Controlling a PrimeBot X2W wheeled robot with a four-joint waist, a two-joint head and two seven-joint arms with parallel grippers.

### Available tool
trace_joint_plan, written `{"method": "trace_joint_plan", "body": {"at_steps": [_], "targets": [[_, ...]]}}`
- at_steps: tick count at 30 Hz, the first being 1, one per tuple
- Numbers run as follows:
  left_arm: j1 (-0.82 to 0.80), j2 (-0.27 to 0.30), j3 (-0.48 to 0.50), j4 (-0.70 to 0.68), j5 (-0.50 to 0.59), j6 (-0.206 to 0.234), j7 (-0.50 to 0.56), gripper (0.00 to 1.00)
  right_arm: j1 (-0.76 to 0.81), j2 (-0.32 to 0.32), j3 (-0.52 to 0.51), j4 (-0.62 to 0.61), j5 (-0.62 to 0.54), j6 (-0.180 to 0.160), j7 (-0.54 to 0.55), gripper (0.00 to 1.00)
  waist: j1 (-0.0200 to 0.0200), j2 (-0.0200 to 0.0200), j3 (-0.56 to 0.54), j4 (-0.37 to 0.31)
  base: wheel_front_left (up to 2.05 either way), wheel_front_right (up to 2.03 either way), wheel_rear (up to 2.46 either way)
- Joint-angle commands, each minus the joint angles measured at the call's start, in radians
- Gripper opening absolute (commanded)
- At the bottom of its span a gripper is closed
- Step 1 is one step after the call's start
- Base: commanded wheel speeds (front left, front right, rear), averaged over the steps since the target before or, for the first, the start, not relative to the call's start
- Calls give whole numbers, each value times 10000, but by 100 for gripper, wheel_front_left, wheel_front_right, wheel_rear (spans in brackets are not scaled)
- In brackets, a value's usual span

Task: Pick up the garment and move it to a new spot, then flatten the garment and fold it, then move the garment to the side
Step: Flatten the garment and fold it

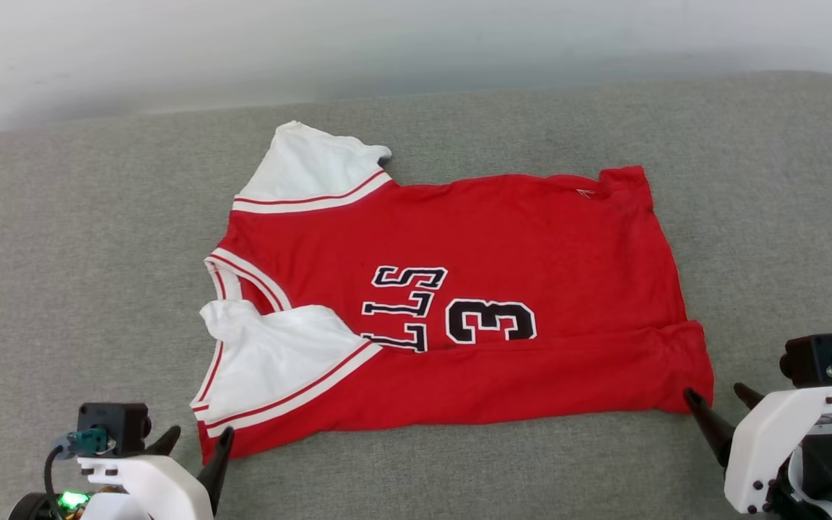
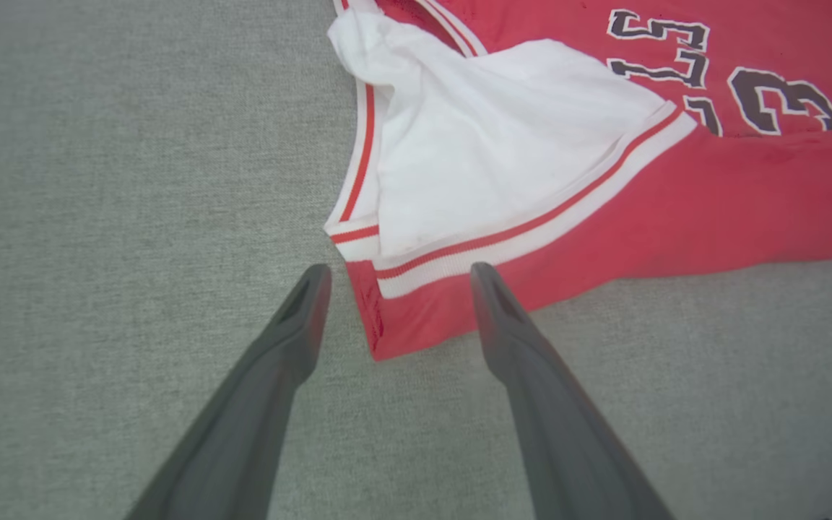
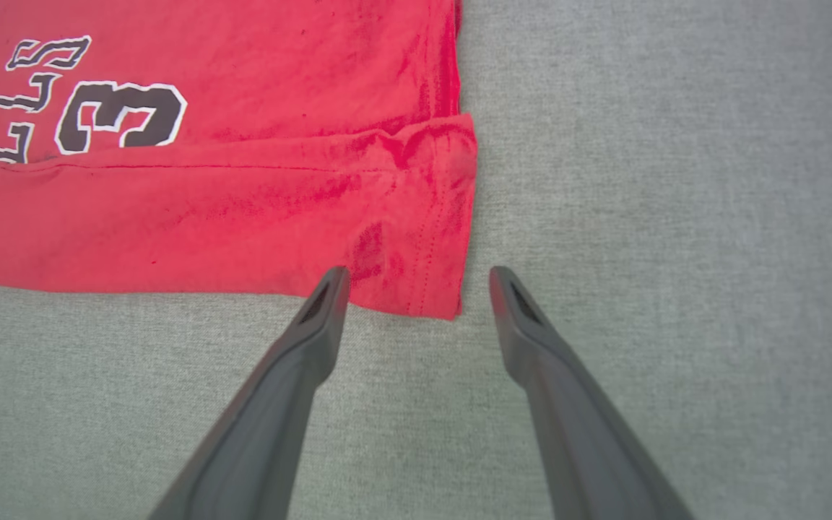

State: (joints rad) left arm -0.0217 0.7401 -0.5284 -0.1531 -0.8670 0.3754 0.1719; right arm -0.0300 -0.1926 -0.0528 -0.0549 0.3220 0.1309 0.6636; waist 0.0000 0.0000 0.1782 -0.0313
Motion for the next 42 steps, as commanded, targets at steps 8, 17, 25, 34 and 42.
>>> {"method": "trace_joint_plan", "body": {"at_steps": [8, 17, 25, 34, 42], "targets": [[25, 22, -133, 422, -13, 357, 416, 100, 354, 559, -155, -612, -261, -6, 87, 100, 0, 0, 353, -318, 0, 0, 0], [-224, -306, -255, 1565, -260, -65, 480, 100, 267, 609, -83, -867, -344, -4, 81, 100, 0, 0, 844, -543, 0, 0, 0], [-212, -725, -800, 2284, -603, -711, 919, 0, 202, 420, -75, -878, -419, -6, 111, 100, 0, 0, 781, -425, 0, 0, 0], [-531, -670, -274, 1246, -192, -762, -301, 0, 218, 64, -217, -804, -825, -4, 489, 100, 0, 0, 278, 183, 0, 0, 0], [-657, -332, -238, -93, 137, -406, -218, 0, -159, 347, -520, -23, -1316, -4, 894, 100, 0, 0, 485, 568, 0, 0, 0]]}}
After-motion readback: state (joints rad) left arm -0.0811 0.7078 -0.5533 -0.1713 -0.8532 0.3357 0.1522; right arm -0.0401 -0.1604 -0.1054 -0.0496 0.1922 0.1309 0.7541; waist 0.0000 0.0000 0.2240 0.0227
